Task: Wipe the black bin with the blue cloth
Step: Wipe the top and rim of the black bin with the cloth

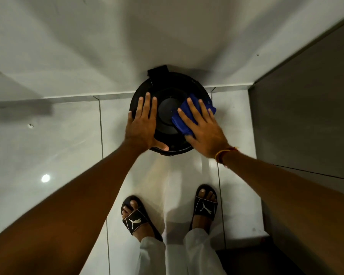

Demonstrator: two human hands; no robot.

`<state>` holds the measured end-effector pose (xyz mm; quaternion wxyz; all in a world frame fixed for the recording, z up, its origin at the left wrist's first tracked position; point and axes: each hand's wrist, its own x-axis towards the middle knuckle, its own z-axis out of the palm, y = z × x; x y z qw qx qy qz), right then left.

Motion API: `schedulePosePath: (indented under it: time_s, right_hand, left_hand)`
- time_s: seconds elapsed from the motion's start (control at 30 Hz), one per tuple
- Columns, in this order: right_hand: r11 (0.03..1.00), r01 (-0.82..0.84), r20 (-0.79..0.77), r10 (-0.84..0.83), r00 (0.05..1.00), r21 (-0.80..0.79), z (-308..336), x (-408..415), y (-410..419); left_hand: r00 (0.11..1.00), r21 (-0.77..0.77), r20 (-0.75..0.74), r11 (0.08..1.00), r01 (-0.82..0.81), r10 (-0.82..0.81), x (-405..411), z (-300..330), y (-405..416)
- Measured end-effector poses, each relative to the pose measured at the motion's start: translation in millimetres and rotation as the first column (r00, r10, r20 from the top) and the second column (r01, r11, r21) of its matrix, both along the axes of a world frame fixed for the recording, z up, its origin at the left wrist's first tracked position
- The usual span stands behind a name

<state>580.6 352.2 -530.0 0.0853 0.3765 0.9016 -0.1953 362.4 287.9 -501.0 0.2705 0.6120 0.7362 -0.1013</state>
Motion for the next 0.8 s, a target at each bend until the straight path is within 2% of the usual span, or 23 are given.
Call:
schedulePosePath:
  time_s: [0.17,0.3,0.4,0.53,0.77,0.8]
  right_hand:
    - [0.984,0.143,-0.067,-0.151,0.986,-0.104,-3,13,-36]
    - [0.971,0.235,-0.036,-0.237,0.971,-0.047,-7,-14,-10]
    - [0.954,0.286,-0.059,-0.292,0.955,-0.093,-6,-24,26]
    - [0.955,0.239,-0.16,-0.267,0.95,-0.176,-2,-6,48]
    - [0.949,0.248,-0.28,-0.297,0.913,-0.198,-10,48,17]
    - [0.935,0.264,-0.307,-0.33,0.893,-0.238,-12,50,13]
  left_hand:
    - [0.999,0.009,-0.035,1.0,-0.005,0.006,1,-1,2]
    - [0.999,0.006,-0.033,1.0,0.012,-0.012,2,-3,1]
    - [1.0,0.009,-0.02,1.0,0.003,-0.003,3,-2,1]
    - [1.0,0.009,-0.003,1.0,-0.002,0.002,2,-2,1]
    - [1.0,0.015,0.012,1.0,0.008,-0.008,2,-1,0]
    - [1.0,0.016,0.014,1.0,0.009,-0.009,2,-1,0]
